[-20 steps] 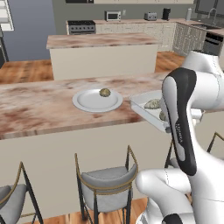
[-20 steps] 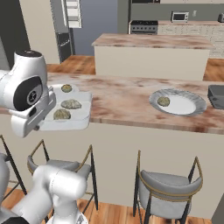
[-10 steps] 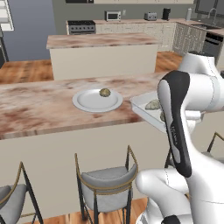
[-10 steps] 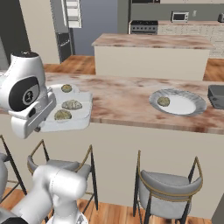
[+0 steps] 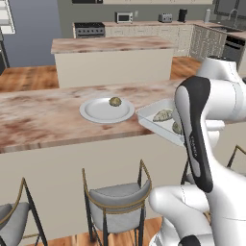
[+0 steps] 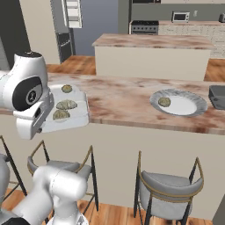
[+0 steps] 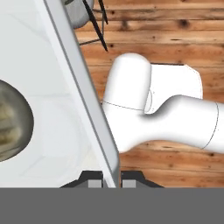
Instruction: Place two dumplings into each of the tupperware containers and then place the containers in the fridge.
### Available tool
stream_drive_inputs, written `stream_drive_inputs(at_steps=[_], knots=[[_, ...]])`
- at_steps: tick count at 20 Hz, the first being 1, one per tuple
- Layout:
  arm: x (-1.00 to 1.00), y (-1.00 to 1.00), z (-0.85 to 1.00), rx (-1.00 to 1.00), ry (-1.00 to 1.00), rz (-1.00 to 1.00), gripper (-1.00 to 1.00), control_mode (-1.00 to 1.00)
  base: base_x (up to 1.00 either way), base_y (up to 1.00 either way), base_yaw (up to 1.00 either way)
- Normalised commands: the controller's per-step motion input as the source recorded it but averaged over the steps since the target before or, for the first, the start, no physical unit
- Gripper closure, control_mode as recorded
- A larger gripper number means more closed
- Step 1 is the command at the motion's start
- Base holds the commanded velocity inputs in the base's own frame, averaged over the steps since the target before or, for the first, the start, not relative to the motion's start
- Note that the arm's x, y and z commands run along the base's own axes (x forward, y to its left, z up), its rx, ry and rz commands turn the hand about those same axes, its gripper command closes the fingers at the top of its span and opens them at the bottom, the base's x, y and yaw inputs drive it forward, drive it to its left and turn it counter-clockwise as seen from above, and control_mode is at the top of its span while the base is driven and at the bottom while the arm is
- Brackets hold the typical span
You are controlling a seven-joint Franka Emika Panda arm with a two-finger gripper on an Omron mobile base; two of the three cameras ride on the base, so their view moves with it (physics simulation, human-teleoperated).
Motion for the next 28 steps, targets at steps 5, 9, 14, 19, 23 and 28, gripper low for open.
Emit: stream_drive_inputs(at_steps=[5,9,14,19,23,28], knots=[[0.00,0.00,0.00,0.00,0.00,0.00,1.00,1.00,-0.22,-0.05,0.00],[0.00,0.00,0.00,0.00,0.00,0.00,1.00,1.00,-0.90,-0.81,-0.02],[0.00,0.00,0.00,0.00,0.00,0.00,1.00,1.00,-0.29,-1.00,-0.11],[0.00,0.00,0.00,0.00,0.00,0.00,1.00,1.00,0.02,-1.00,-0.16],[0.00,0.00,0.00,0.00,0.00,0.00,1.00,1.00,0.08,-1.00,-0.14],[0.00,0.00,0.00,0.00,0.00,0.00,1.00,1.00,0.09,-1.00,-0.12]])
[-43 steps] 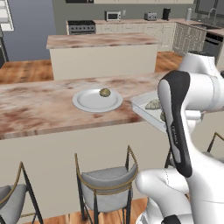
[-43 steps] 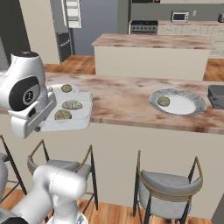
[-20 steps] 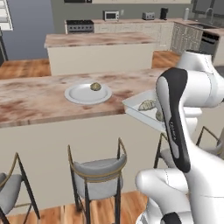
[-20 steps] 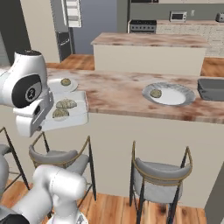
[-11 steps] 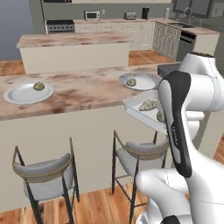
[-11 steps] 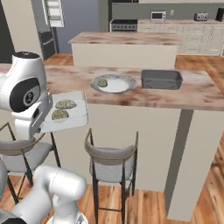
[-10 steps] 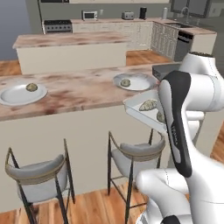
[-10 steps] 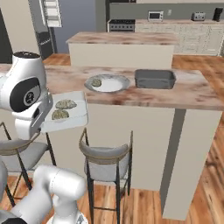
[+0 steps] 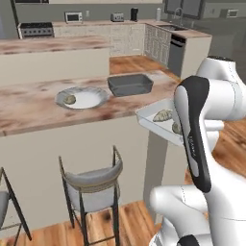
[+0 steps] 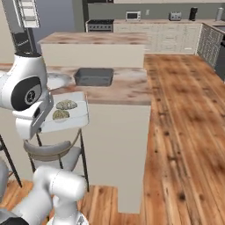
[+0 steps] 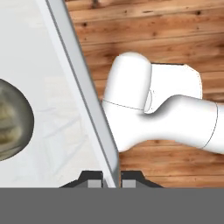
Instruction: Place two dumplings into each of the tupperware containers and then place the containers in the fridge.
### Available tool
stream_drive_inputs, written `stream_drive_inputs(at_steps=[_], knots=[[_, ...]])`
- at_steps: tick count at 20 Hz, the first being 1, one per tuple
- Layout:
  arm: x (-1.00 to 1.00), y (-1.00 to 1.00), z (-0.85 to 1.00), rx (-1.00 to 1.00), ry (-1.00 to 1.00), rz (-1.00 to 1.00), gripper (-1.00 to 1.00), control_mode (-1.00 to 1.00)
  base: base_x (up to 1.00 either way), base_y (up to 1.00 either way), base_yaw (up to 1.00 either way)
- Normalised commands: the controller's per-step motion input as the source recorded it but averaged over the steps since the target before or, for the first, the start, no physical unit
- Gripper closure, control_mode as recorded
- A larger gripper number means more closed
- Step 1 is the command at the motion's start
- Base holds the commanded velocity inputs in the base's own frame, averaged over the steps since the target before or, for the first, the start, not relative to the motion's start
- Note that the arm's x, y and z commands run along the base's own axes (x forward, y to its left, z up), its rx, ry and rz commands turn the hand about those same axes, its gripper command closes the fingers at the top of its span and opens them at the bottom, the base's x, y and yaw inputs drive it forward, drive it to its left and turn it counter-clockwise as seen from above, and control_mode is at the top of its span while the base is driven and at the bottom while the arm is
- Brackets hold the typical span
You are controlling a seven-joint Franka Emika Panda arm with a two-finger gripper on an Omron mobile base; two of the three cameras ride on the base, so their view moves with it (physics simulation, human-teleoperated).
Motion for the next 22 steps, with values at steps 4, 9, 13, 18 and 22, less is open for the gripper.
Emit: stream_drive_inputs(at_steps=[4,9,13,18,22], knots=[[0.00,0.00,0.00,0.00,0.00,0.00,1.00,1.00,0.19,-1.00,-0.08],[0.00,0.00,0.00,0.00,0.00,0.00,1.00,1.00,0.23,-1.00,-0.08],[0.00,0.00,0.00,0.00,0.00,0.00,1.00,1.00,0.26,-1.00,-0.06],[0.00,0.00,0.00,0.00,0.00,0.00,1.00,1.00,0.47,-1.00,-0.02],[0.00,0.00,0.00,0.00,0.00,0.00,1.00,1.00,0.91,-1.00,0.01]])
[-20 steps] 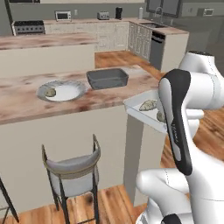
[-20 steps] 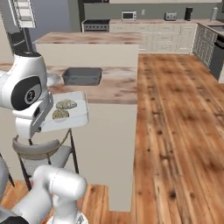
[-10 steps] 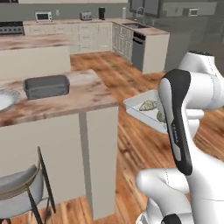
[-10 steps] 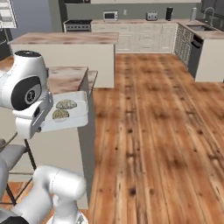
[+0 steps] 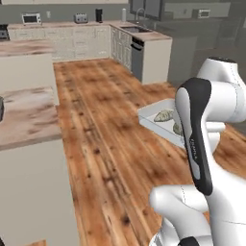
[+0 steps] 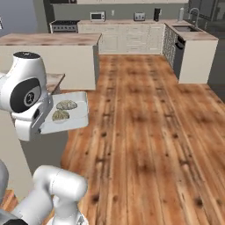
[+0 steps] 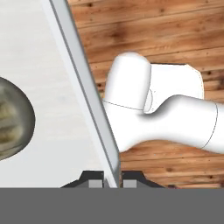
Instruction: Place two dumplings into each of the tupperware containers and then place the containers in the fridge.
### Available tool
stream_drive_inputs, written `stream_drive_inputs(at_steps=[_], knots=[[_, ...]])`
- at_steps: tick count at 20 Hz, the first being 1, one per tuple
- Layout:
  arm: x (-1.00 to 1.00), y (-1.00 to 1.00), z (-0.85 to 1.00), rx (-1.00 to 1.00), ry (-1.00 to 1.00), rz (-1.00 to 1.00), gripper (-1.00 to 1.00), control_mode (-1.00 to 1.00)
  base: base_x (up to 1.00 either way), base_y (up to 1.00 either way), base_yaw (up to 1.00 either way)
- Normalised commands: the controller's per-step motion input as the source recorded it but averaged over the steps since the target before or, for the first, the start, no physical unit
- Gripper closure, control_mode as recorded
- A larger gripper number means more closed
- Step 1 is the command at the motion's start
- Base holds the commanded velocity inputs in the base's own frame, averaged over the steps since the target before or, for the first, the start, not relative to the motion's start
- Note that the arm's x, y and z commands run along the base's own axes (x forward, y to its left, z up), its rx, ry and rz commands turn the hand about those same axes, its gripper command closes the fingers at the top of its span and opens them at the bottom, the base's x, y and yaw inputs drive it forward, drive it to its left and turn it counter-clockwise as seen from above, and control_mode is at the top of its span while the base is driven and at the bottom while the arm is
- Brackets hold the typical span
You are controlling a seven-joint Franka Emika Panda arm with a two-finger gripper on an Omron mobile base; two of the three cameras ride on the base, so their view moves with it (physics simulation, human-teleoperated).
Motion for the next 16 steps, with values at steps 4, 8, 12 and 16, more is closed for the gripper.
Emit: stream_drive_inputs(at_steps=[4,8,12,16], knots=[[0.00,0.00,0.00,0.00,0.00,0.00,1.00,1.00,1.00,-0.96,0.15],[0.00,0.00,0.00,0.00,0.00,0.00,1.00,1.00,1.00,-0.92,0.19],[0.00,0.00,0.00,0.00,0.00,0.00,1.00,1.00,1.00,-0.74,0.23],[0.00,0.00,0.00,0.00,0.00,0.00,1.00,1.00,1.00,-0.59,0.29]])
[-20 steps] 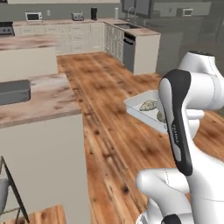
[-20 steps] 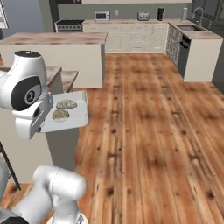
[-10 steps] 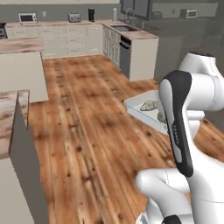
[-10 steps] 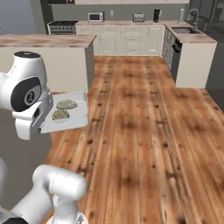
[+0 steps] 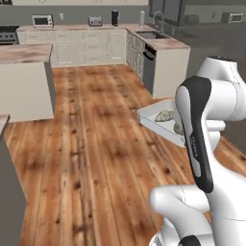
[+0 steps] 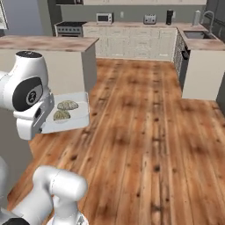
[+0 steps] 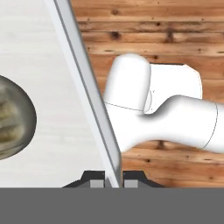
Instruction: Place two dumplings into each of the tupperware containers and then place the containers in the fridge.
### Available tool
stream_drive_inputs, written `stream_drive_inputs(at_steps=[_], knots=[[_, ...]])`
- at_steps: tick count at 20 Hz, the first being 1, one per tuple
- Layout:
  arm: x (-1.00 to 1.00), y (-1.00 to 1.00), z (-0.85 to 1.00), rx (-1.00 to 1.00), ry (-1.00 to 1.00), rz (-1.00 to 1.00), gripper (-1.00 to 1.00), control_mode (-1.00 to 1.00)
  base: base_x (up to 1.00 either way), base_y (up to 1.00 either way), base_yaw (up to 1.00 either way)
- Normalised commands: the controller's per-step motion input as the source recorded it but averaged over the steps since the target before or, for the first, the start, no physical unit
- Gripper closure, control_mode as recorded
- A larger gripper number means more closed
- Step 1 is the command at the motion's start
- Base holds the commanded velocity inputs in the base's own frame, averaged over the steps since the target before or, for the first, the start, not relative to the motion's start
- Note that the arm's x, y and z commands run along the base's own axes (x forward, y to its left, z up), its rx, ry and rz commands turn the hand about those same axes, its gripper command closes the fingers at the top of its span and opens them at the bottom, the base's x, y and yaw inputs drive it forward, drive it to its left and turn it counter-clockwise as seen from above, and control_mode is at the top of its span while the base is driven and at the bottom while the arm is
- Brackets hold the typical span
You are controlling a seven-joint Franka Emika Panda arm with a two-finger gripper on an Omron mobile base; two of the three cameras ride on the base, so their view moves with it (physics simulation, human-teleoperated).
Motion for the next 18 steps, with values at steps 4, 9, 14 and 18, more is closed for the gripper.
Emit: stream_drive_inputs(at_steps=[4,9,14,18], knots=[[0.00,0.00,0.00,0.00,0.00,0.00,1.00,1.00,1.00,-0.45,0.32],[0.00,0.00,0.00,0.00,0.00,0.00,1.00,1.00,1.00,-0.53,0.35],[0.00,0.00,0.00,0.00,0.00,0.00,1.00,1.00,1.00,-0.68,0.28],[0.00,0.00,0.00,0.00,0.00,0.00,1.00,1.00,1.00,-0.73,0.23]])
